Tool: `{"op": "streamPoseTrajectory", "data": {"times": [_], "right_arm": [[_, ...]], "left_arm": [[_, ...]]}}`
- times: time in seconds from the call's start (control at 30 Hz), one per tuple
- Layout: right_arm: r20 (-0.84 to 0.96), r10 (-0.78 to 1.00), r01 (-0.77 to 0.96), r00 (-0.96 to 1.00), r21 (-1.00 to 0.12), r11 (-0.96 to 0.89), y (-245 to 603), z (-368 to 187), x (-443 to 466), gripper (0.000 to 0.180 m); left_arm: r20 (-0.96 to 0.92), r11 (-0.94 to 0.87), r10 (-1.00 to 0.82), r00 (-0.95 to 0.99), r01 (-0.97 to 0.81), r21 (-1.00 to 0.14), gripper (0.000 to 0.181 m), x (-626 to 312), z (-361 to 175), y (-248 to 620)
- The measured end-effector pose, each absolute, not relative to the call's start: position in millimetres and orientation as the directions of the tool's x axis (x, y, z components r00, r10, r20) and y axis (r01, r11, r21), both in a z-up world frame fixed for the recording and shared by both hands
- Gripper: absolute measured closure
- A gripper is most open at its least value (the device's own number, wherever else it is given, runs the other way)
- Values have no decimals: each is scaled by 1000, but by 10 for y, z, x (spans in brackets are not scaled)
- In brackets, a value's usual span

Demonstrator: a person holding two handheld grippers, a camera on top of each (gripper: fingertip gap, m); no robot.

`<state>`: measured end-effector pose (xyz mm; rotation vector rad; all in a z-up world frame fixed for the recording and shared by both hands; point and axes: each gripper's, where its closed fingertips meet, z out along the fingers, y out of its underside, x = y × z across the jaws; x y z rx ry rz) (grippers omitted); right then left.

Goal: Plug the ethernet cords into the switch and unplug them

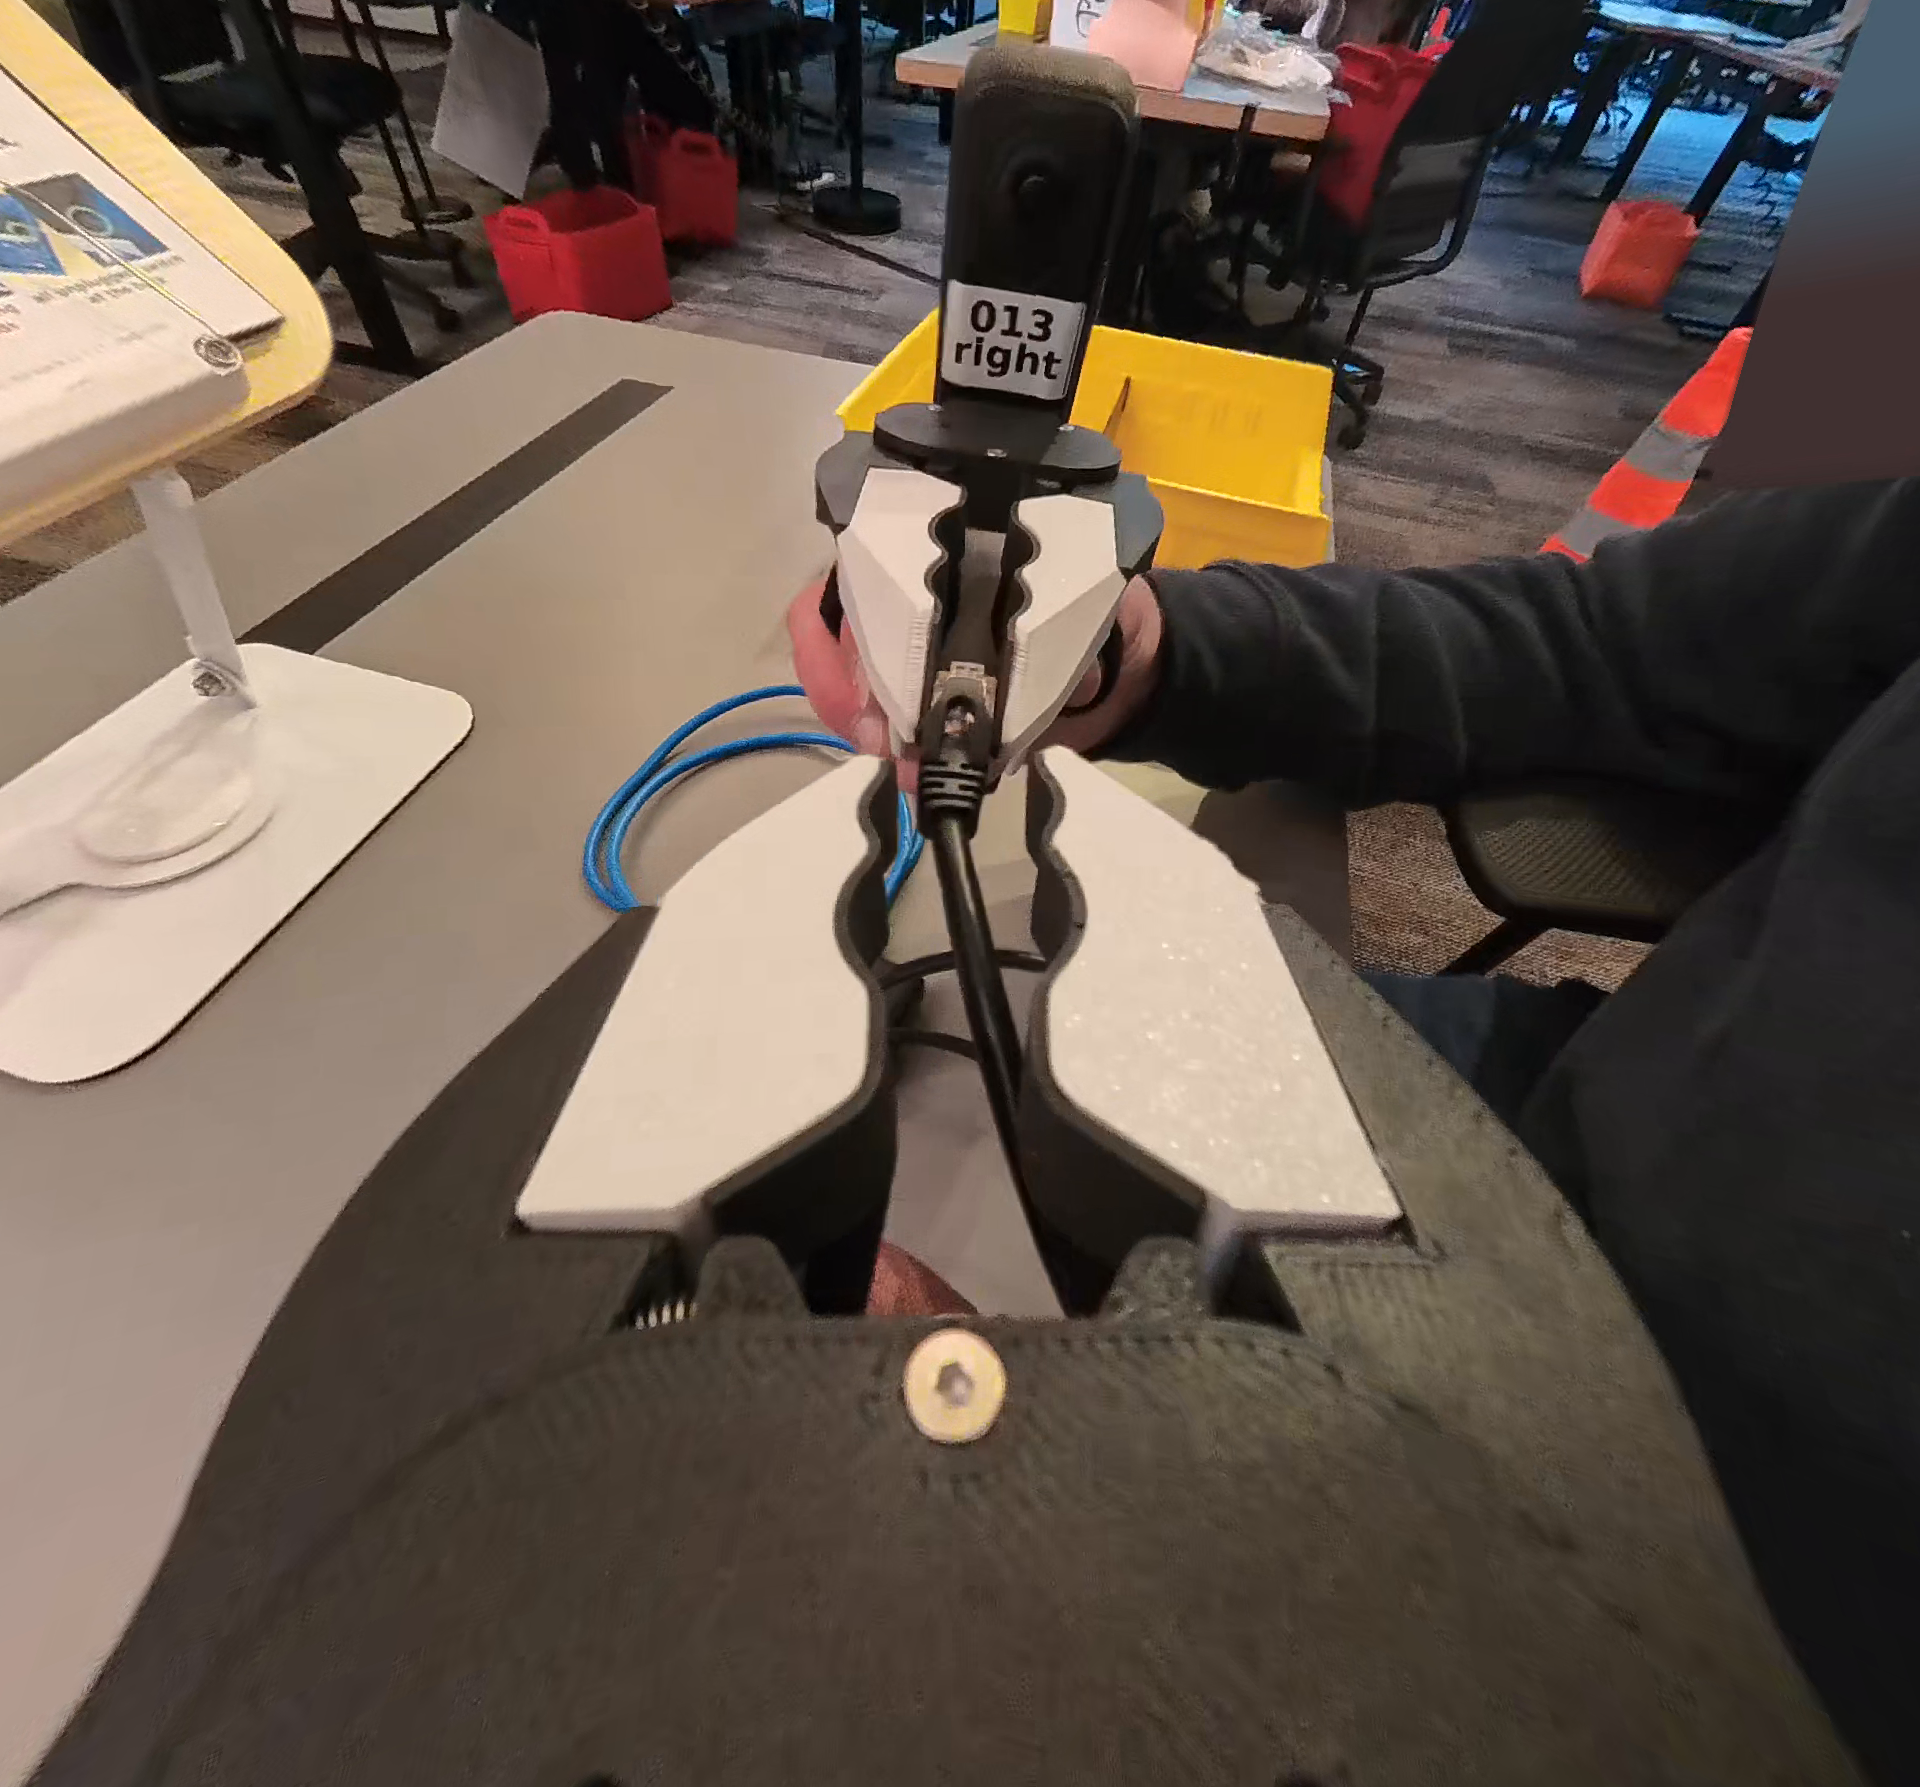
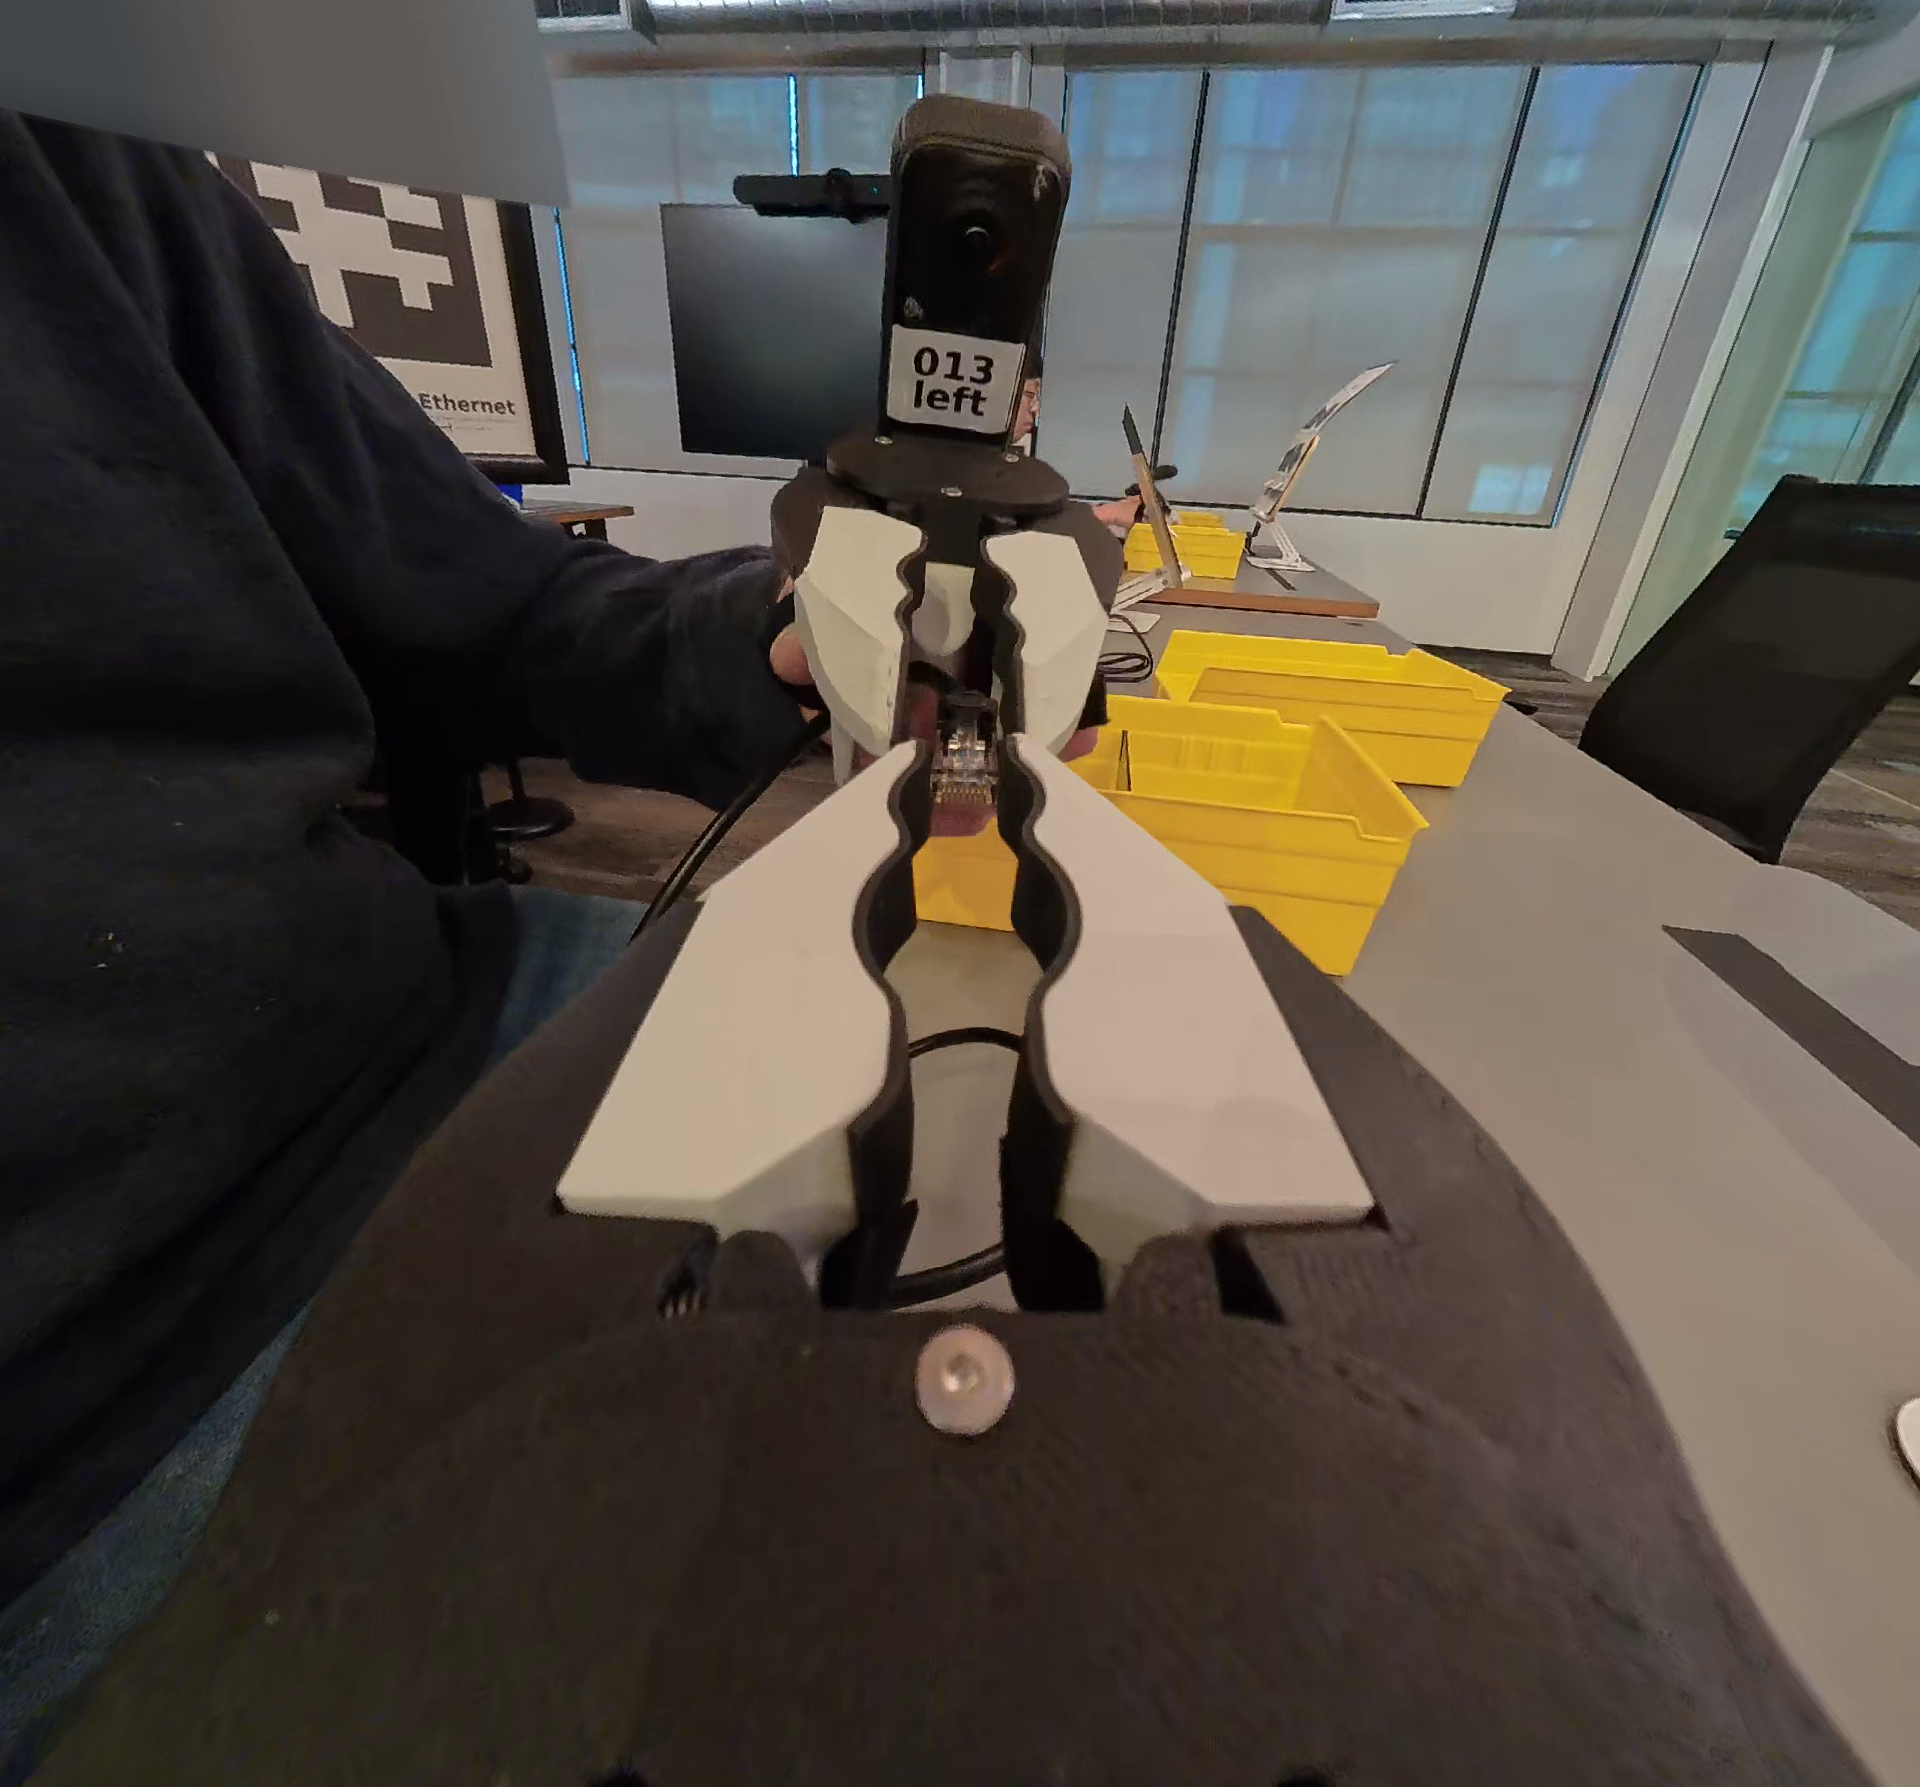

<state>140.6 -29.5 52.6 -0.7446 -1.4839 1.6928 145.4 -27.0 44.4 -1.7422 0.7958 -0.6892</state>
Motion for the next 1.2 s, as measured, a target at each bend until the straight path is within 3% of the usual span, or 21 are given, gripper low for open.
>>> {"op": "streamPoseTrajectory", "data": {"times": [0.57, 0.93, 1.2], "right_arm": [[13, 816, -222, -578, -965, -142, -281, 628, 1495, 169], [-5, 813, -251, -582, -950, -185, -265, 644, 1534, 169], [-1, 810, -257, -587, -948, -187, -271, 645, 1550, 169]], "left_arm": [[87, -87, -750, 656, 32, -996, 168, 1532, 643, -234], [85, -111, -736, 672, 3, -994, 160, 1552, 585, -251], [96, -113, -731, 675, 19, -993, 168, 1558, 604, -243]]}}
